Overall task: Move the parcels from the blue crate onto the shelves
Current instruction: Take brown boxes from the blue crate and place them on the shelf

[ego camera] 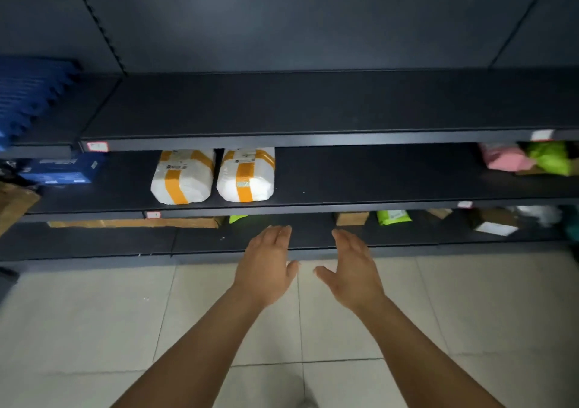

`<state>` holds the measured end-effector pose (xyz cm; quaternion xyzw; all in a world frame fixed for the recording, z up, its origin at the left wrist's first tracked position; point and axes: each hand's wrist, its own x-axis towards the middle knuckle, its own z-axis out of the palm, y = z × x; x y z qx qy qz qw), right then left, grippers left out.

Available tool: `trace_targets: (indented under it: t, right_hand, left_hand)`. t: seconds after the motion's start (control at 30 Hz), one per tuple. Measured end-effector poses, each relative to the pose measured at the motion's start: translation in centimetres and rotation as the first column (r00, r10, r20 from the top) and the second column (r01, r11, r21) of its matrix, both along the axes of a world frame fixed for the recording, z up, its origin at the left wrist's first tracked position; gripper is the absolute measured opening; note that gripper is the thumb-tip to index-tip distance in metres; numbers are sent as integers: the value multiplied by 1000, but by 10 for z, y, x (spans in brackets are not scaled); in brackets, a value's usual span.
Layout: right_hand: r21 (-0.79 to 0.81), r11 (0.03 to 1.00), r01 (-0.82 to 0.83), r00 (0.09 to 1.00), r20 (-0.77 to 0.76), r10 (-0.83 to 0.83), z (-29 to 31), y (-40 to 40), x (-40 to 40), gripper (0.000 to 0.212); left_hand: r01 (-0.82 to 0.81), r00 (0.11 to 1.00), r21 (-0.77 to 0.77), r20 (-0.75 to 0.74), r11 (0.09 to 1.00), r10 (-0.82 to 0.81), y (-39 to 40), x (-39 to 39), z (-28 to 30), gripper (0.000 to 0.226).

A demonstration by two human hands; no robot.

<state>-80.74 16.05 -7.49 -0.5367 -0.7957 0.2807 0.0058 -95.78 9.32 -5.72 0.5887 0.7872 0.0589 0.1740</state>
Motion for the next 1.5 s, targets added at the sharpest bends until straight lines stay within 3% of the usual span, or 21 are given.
trace_targets:
  t: [0.33, 0.7, 0.93, 1.5]
  right_hand:
    - [66, 942, 330, 944, -29, -328, 67, -111, 117, 83]
    - [124, 747, 654, 756, -66, -651, 102, -236, 267, 82]
    - [212, 645, 734, 662, -11, -750, 107, -301, 384, 81]
    - [219, 353, 910, 369, -35, -929, 124, -428, 672, 81]
  left_hand:
    - [286, 957, 102, 11, 953, -289, -69, 104, 58, 71]
    - [614, 785, 148, -10, 776, -619, -129, 254, 89, 72]
    - [778, 622, 153, -56, 609, -781, -161, 382, 96, 72]
    - [921, 363, 177, -70, 347, -929, -235, 698, 117, 73]
